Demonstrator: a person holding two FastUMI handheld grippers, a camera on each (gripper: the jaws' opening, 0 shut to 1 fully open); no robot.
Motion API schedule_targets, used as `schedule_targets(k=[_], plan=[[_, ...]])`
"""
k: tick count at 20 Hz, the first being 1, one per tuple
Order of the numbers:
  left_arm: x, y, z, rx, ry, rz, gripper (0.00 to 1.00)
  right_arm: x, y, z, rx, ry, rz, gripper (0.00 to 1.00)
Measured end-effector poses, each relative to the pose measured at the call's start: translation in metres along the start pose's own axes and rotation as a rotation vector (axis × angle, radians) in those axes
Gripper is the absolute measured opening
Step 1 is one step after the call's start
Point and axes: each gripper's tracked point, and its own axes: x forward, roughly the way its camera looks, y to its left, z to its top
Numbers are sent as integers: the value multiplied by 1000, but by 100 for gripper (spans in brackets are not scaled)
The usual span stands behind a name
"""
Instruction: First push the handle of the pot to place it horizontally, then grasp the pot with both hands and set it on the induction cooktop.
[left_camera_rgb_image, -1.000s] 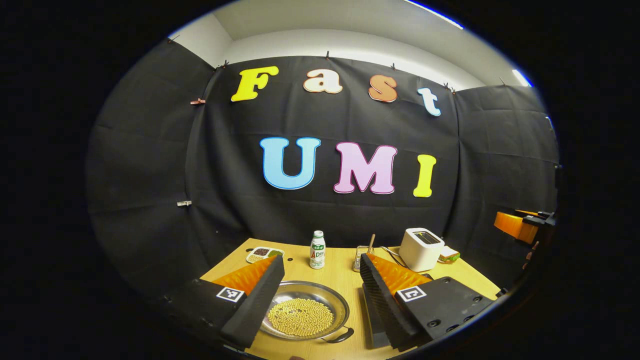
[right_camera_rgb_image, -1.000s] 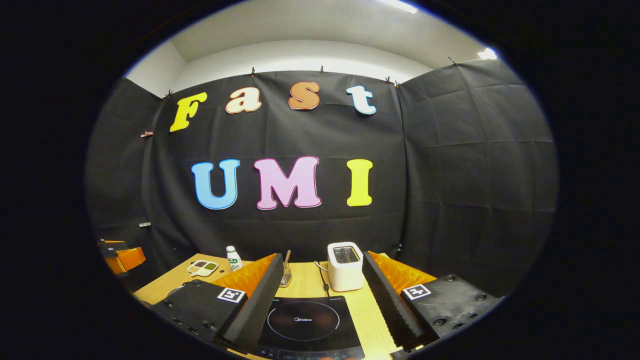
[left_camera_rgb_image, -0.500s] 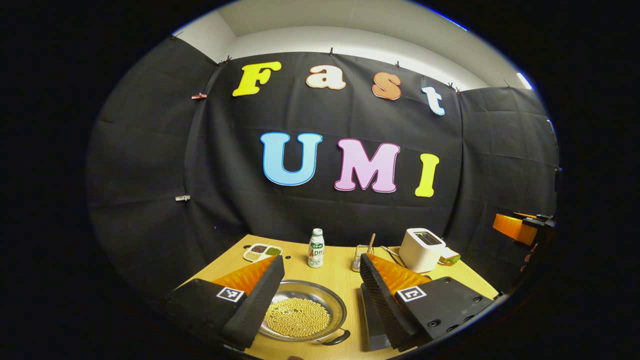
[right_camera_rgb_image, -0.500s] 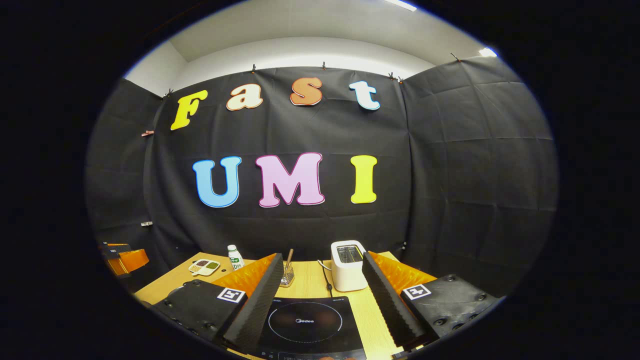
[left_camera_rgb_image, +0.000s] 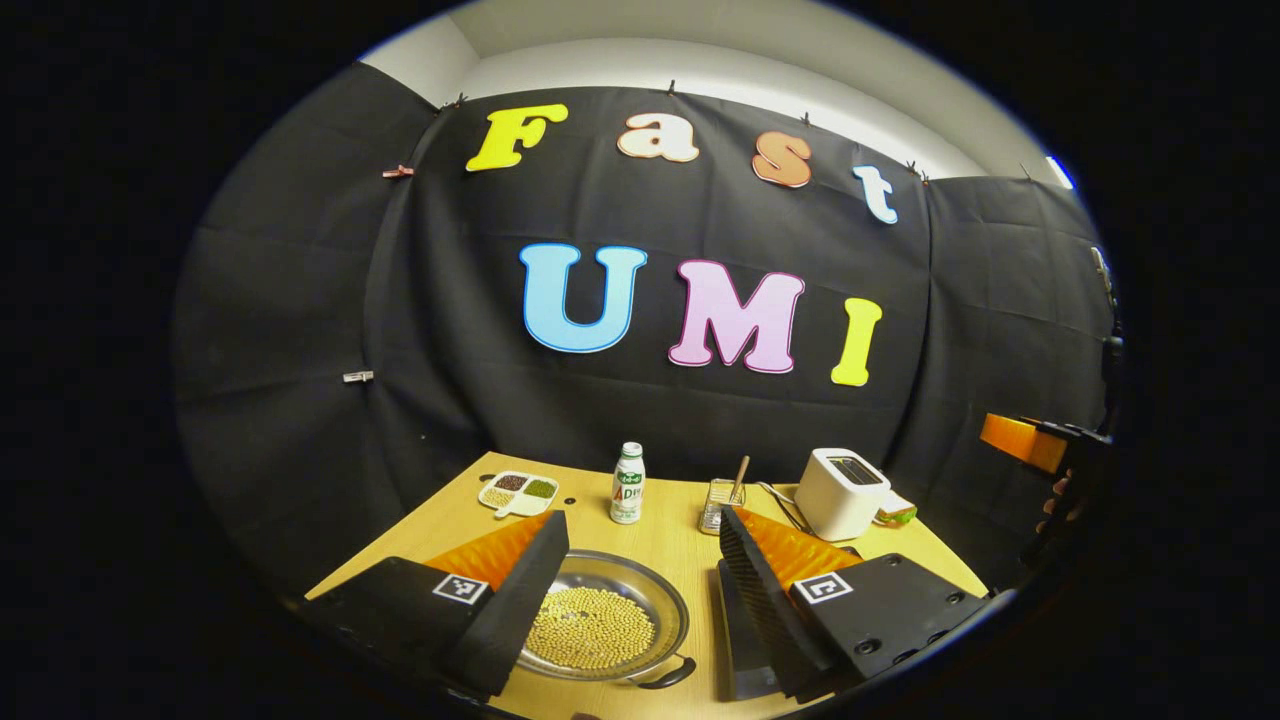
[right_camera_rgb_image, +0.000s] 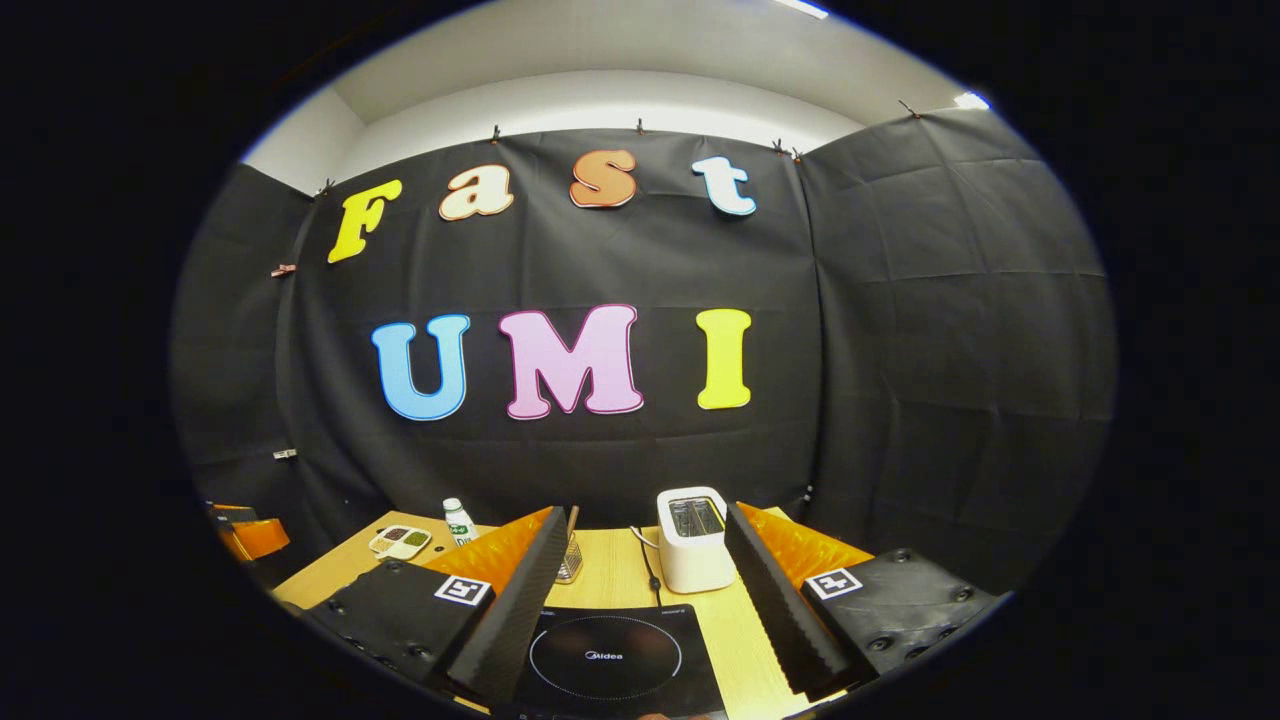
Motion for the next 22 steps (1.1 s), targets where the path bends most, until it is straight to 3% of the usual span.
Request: schedule_targets(k=[2,4,9,10,14,16,17,22], plan=[[4,6,-8,-16,32,10,95,1,2,-4,-11,7,8,98],[8,12,-16,-34,68,15,86,3,3,-7,-26,13,8,98],[10,34,-39,-48,155,17,54,1,5,-12,-33,24,8,98],[11,37,-44,-43,170,15,55,1,6,-14,-34,26,8,98],[5,46,-67,-44,231,-14,24,-4,9,-18,-34,33,-2,98],[0,51,-83,-26,271,-22,23,-8,12,-19,-32,35,-6,98],[-1,50,-91,-19,288,-36,15,-11,13,-20,-35,38,-10,98],[-11,56,-134,-5,383,-86,5,-23,16,-30,-40,60,-31,98]])
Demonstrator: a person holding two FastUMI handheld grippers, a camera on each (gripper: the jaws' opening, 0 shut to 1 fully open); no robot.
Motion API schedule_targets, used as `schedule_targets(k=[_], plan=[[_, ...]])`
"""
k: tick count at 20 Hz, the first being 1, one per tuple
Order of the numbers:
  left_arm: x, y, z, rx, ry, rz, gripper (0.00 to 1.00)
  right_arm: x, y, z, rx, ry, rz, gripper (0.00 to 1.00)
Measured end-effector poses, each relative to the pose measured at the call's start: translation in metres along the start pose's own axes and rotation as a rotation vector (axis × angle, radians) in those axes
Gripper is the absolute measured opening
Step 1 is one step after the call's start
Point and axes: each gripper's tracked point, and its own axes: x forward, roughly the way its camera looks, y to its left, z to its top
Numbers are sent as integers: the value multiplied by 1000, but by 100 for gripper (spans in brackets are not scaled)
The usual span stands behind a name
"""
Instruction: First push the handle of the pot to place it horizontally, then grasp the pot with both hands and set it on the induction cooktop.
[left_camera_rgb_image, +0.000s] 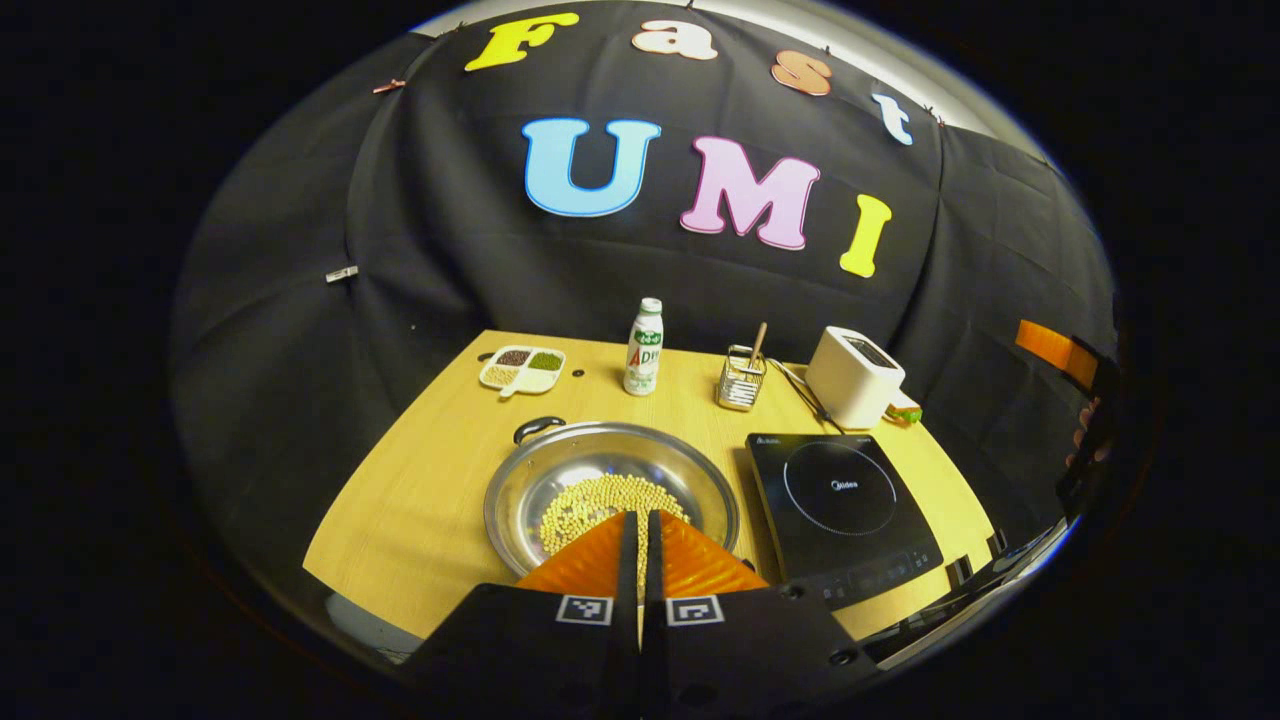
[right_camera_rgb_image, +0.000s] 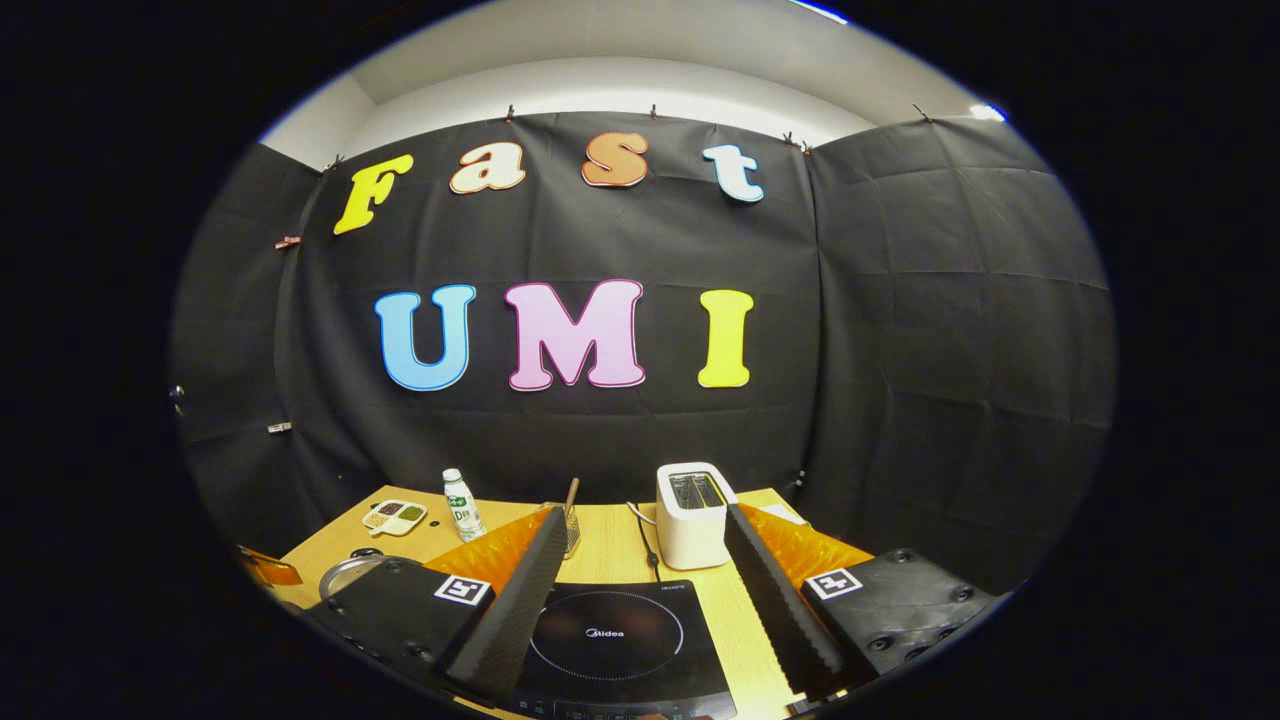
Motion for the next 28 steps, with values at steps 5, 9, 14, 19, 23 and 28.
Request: schedule_targets(k=[5,9,14,19,23,28], plan=[[8,3,-46,30,110,-23,5,-11,-3,-8,-12,15,-10,98],[14,-9,-82,48,193,-78,5,-16,-5,-18,-5,35,-6,100],[28,-10,-122,135,289,-99,5,-17,-16,-25,-10,46,-2,99],[44,-20,-144,157,360,-116,5,-17,-22,-28,3,50,14,98],[56,-23,-155,232,395,-105,5,-20,-24,-33,0,58,23,98],[68,-42,-159,268,427,-145,5,-23,-23,-39,-5,68,43,98]])
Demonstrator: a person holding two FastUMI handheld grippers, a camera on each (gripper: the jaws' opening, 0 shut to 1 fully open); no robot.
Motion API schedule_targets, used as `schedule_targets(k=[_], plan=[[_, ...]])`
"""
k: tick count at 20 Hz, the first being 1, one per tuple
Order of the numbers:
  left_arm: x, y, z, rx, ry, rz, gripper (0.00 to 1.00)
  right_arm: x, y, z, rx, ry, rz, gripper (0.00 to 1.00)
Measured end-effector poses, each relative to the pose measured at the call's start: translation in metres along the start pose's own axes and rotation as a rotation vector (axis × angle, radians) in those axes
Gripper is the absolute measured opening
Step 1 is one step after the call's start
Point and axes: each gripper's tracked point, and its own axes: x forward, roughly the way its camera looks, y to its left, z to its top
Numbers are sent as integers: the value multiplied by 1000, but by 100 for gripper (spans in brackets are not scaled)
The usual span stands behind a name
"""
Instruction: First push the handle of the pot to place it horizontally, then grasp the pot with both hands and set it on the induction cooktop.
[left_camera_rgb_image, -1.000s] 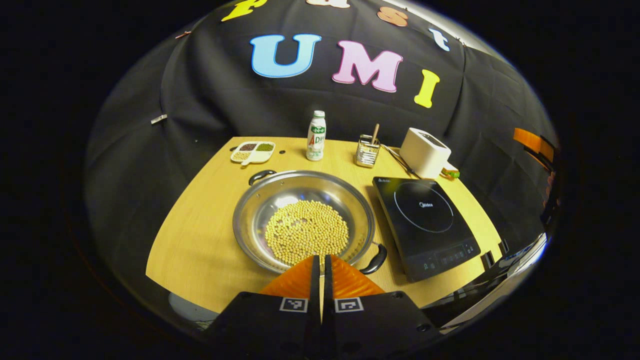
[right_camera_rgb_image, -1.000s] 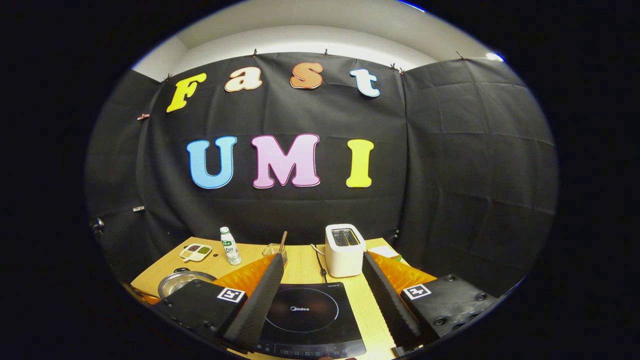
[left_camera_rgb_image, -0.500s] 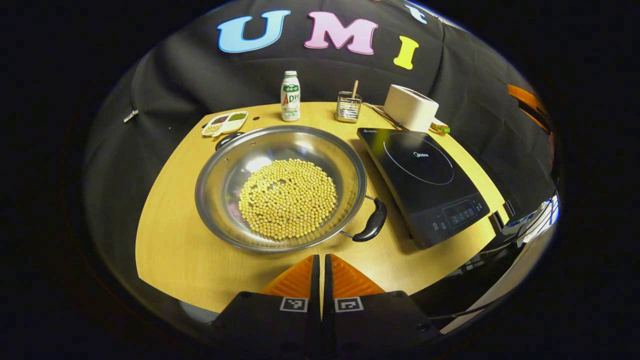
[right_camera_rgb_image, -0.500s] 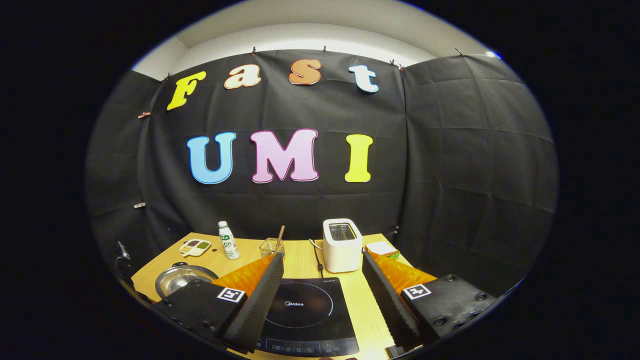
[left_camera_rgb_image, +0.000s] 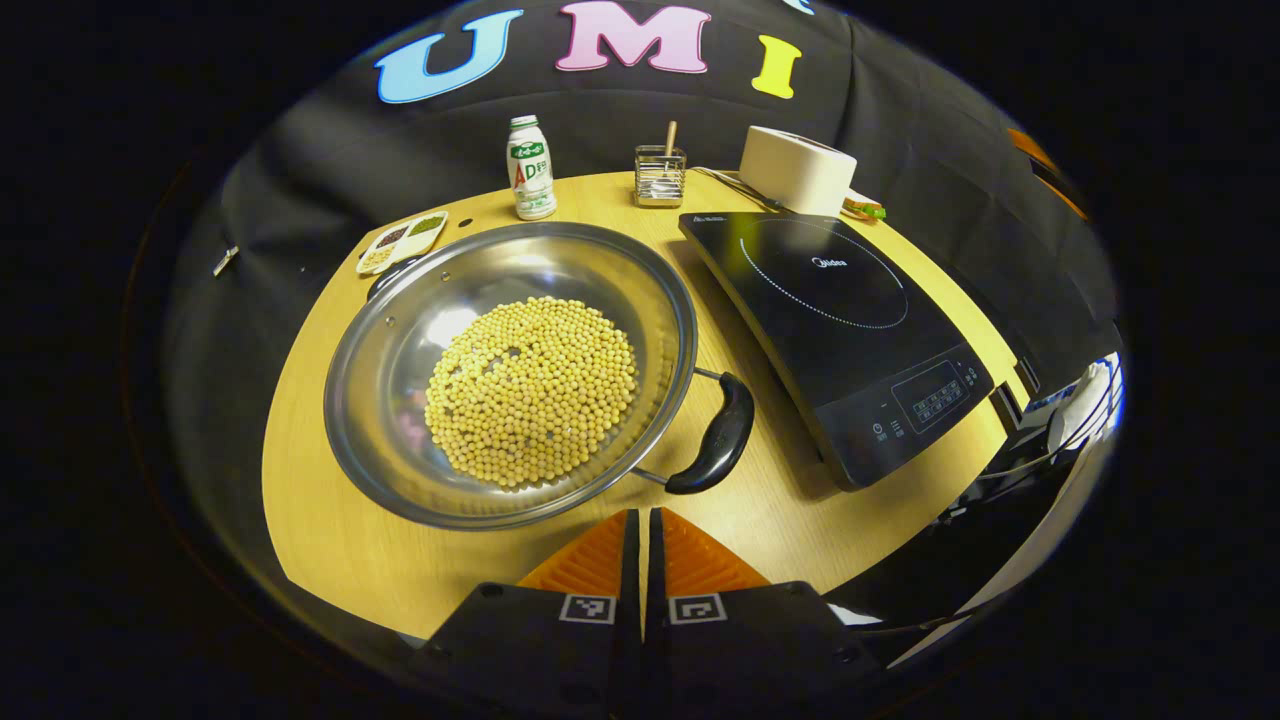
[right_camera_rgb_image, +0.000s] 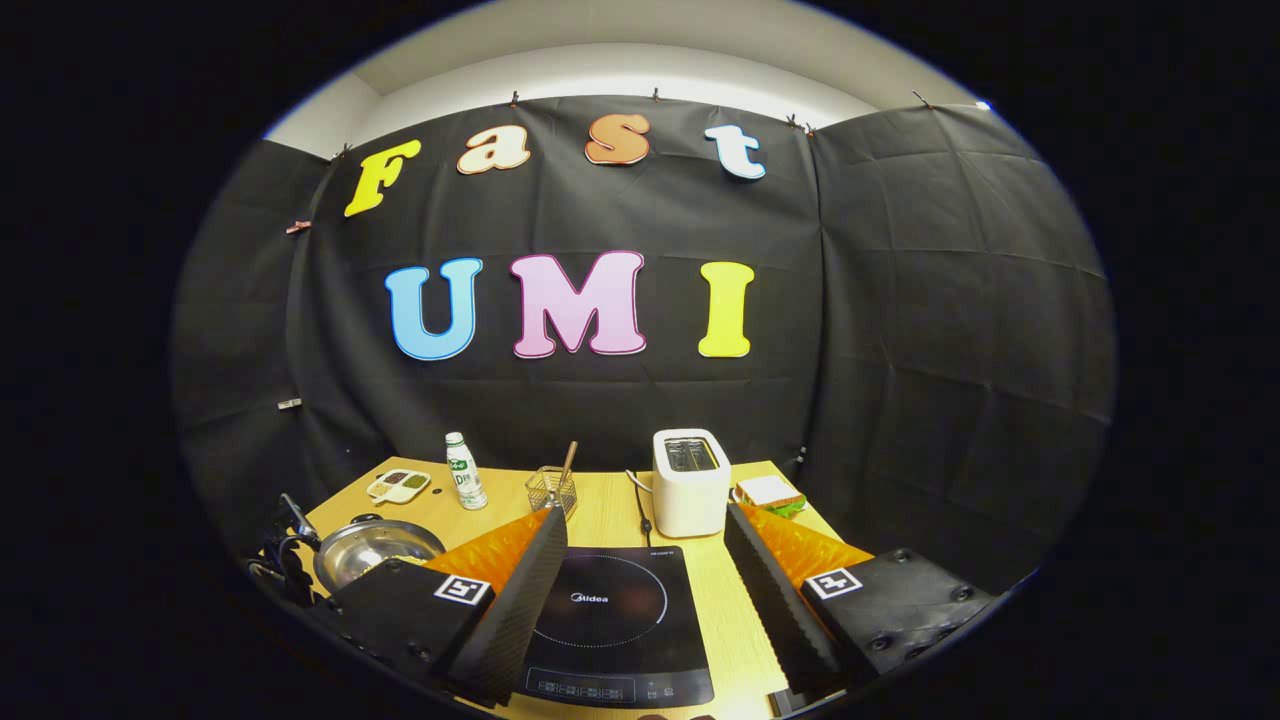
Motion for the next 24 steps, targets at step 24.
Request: schedule_targets(k=[24], plan=[[51,-33,62,26,16,-61,5,20,-31,-6,15,18,-47,98]])
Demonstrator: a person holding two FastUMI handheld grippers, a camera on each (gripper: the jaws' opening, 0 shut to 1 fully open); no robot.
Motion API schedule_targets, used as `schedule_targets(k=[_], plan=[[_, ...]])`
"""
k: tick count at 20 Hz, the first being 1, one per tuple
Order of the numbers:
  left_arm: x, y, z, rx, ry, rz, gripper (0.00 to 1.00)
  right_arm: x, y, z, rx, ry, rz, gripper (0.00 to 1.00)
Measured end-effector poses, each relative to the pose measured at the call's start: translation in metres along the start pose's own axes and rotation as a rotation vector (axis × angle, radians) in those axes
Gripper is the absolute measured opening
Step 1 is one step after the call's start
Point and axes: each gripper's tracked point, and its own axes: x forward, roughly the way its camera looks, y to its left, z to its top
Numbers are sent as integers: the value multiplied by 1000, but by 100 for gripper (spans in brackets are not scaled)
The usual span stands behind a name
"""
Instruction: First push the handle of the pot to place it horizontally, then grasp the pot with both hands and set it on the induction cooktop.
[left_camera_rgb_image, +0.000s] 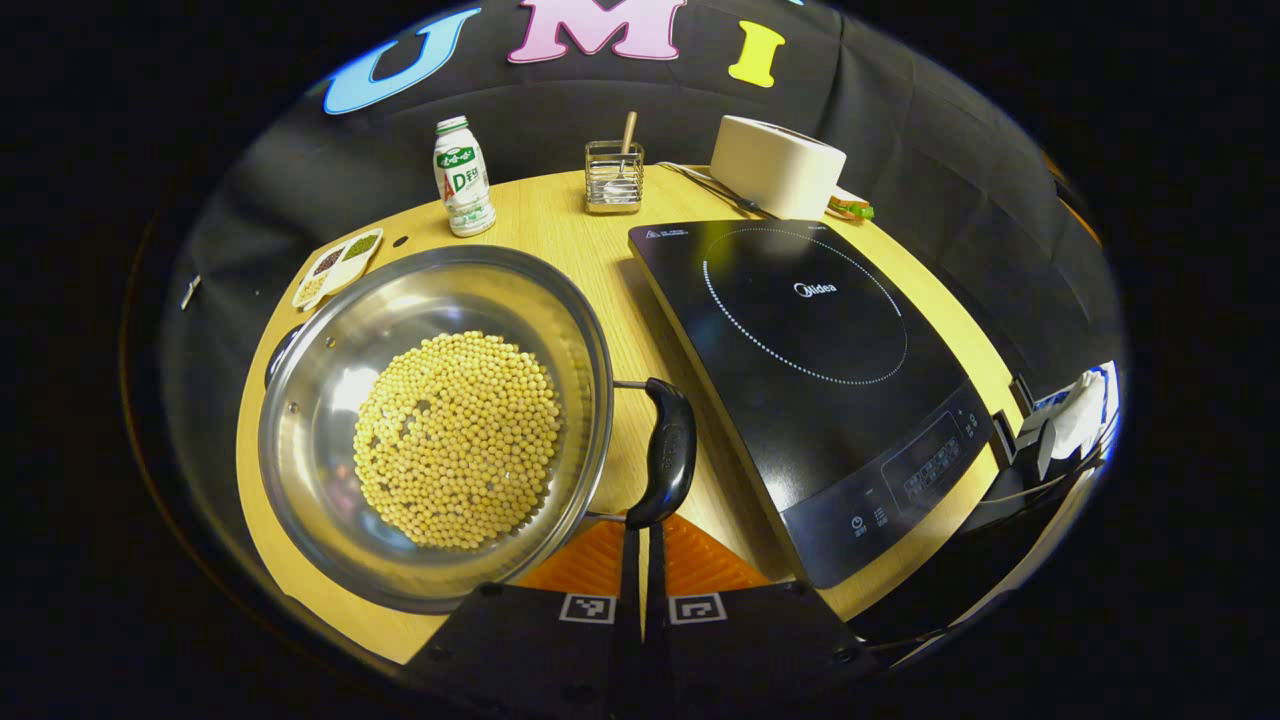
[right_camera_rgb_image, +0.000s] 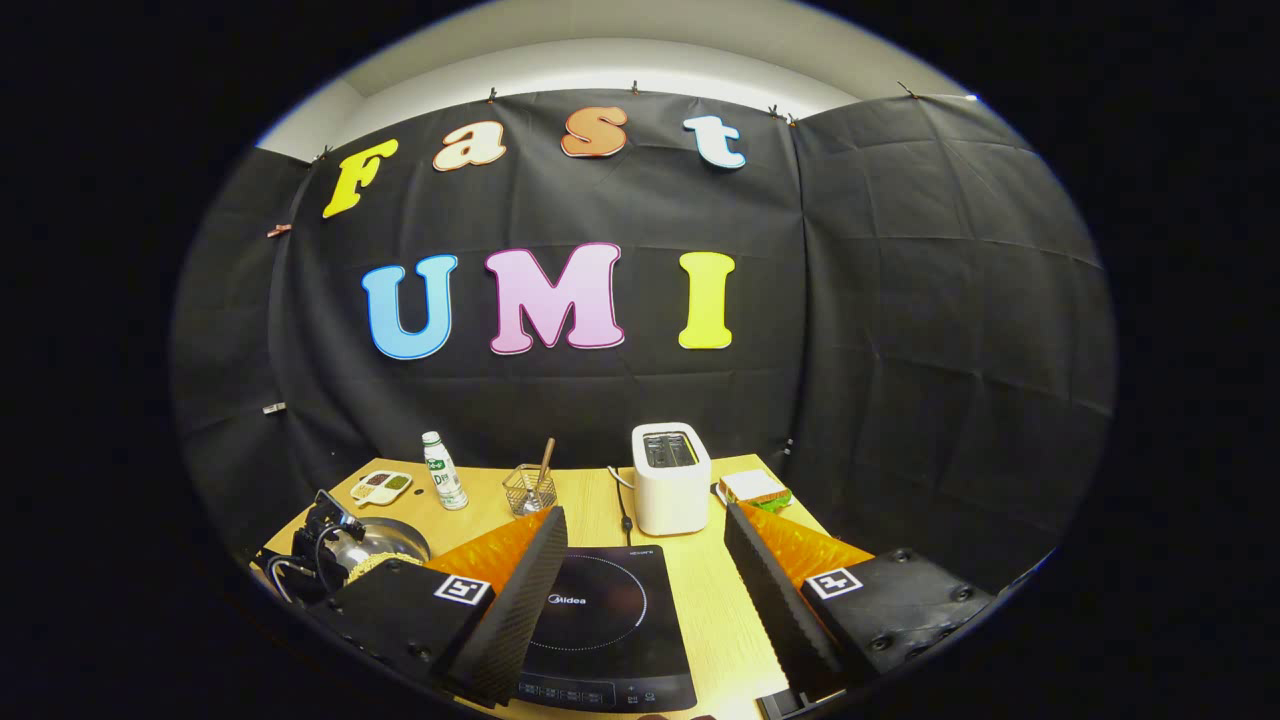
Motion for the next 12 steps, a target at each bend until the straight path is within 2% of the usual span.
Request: schedule_targets(k=[12], plan=[[31,-4,42,-17,-27,-4,5,14,-15,4,-10,0,-13,99]])
